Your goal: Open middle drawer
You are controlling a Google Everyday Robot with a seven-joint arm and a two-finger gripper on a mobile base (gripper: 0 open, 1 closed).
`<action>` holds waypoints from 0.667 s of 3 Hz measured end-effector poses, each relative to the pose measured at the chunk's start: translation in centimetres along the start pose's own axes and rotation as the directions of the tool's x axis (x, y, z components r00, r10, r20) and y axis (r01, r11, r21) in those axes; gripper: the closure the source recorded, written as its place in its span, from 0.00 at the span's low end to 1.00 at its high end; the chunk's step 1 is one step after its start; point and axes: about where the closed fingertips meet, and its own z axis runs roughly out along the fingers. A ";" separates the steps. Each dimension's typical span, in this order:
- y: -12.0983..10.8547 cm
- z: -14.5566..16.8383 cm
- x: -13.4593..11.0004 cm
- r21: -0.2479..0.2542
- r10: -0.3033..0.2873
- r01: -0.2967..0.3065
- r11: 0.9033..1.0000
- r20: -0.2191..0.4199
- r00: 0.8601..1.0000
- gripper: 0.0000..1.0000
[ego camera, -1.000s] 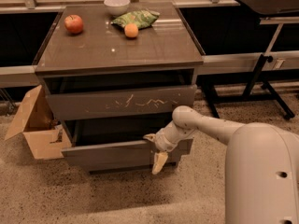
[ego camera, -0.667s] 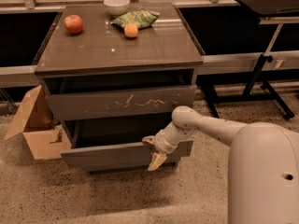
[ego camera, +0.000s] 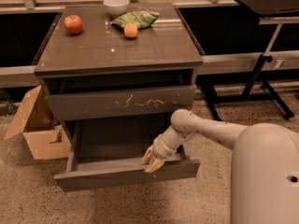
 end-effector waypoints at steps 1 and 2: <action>0.7 0.3 -0.1 -0.012 0.002 -0.002 1.000 0.006 1.000 0.95; 0.7 0.3 -0.2 -0.012 0.002 -0.002 1.000 0.006 1.000 0.73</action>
Offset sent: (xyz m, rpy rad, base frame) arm -0.0063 0.0012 -0.0016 0.0033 0.0116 0.0055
